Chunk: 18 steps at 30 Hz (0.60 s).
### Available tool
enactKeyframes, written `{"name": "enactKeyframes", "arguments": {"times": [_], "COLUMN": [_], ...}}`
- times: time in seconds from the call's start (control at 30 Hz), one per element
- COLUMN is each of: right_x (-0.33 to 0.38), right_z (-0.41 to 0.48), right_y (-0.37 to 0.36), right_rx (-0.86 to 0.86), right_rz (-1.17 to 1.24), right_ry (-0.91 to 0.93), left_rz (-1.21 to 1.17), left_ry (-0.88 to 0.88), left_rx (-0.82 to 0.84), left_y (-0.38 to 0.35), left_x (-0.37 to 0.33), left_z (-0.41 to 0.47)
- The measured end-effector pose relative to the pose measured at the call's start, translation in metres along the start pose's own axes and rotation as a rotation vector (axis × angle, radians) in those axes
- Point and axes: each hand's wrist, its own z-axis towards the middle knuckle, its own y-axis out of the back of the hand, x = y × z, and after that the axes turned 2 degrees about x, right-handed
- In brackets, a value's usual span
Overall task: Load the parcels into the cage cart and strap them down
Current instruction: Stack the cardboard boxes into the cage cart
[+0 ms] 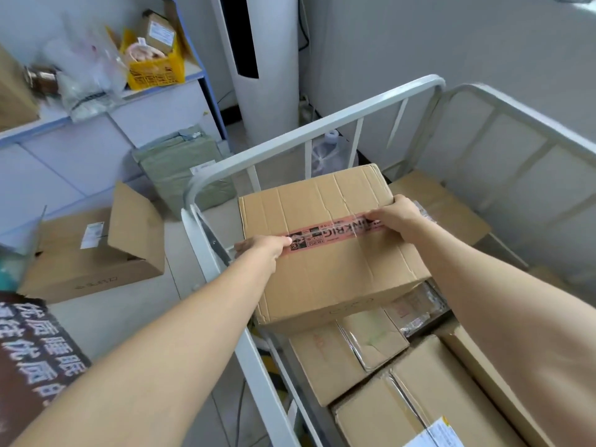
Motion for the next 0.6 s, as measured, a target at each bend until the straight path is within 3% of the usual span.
{"name": "enactKeyframes", "arguments": {"times": [0.1, 0.3, 0.6], "right_x": [0.014, 0.054, 0.050], "right_z": [0.025, 0.053, 0.057], "right_y": [-0.012, -0.021, -0.032], "right_rx": [0.023, 0.057, 0.162], "right_rz": [-0.048, -0.179, -0.142], "right_ry": [0.026, 0.072, -0.024], "left_rz": [0.051, 0.048, 0.063], "left_ry": [0.058, 0.021, 0.012], "left_rx": [-0.005, 0.189, 0.194], "left_y": [-0.022, 0.009, 0.028], "left_x": [0.008, -0.032, -0.045], "left_z": [0.086, 0.017, -0.002]}}
